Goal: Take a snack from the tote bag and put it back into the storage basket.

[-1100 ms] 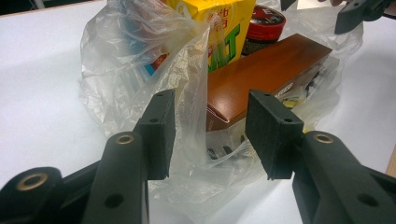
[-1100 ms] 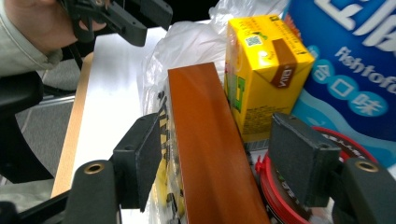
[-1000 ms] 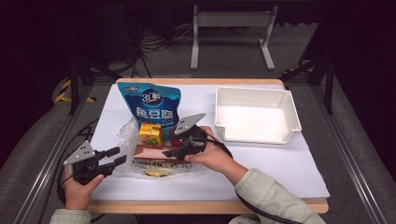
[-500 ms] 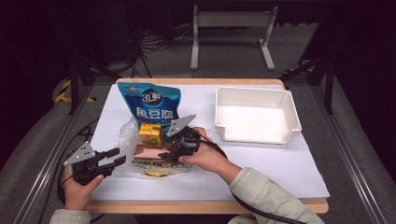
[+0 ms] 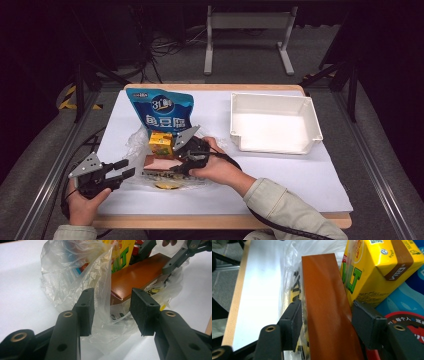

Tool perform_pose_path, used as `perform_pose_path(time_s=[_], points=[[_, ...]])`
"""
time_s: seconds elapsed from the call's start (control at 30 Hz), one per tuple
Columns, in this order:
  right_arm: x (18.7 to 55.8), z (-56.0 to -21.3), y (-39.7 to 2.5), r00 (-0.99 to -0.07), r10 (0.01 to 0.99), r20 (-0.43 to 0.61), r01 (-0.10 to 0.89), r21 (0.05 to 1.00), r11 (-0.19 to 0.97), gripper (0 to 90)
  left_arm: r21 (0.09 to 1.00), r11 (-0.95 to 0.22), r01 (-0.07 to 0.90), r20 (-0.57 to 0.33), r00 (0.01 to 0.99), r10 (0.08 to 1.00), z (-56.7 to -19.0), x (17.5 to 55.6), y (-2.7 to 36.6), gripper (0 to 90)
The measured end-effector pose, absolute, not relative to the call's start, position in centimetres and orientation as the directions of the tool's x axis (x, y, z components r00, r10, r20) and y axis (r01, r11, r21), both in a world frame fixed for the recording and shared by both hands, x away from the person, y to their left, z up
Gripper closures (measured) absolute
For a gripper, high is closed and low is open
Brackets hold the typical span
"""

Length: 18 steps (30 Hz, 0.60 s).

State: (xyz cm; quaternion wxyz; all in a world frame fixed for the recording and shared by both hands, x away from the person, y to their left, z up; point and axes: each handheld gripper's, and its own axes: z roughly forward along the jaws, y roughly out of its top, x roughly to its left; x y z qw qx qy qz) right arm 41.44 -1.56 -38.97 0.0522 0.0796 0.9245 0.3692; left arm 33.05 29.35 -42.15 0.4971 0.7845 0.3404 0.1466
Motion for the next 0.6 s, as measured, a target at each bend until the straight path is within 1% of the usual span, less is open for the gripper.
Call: perform_pose_path(time_s=[0.33,0.43,0.6], points=[[41.8,-39.3,-0.7,-0.98,0.195,-0.04,0.119,0.667,0.735,39.4,0.879,-0.275,0.389,-0.11,0.727,0.678,-42.2,33.1,29.4,55.2],[41.6,-39.5,-0.4,-0.982,0.18,-0.063,0.097,0.65,0.754,39.1,0.879,-0.273,0.391,-0.113,0.726,0.678,-42.2,33.0,29.4,55.2],[41.7,-39.5,-0.1,-0.982,0.176,-0.07,0.091,0.641,0.762,39.3,0.881,-0.273,0.385,-0.109,0.73,0.675,-42.1,33.0,29.4,55.1]])
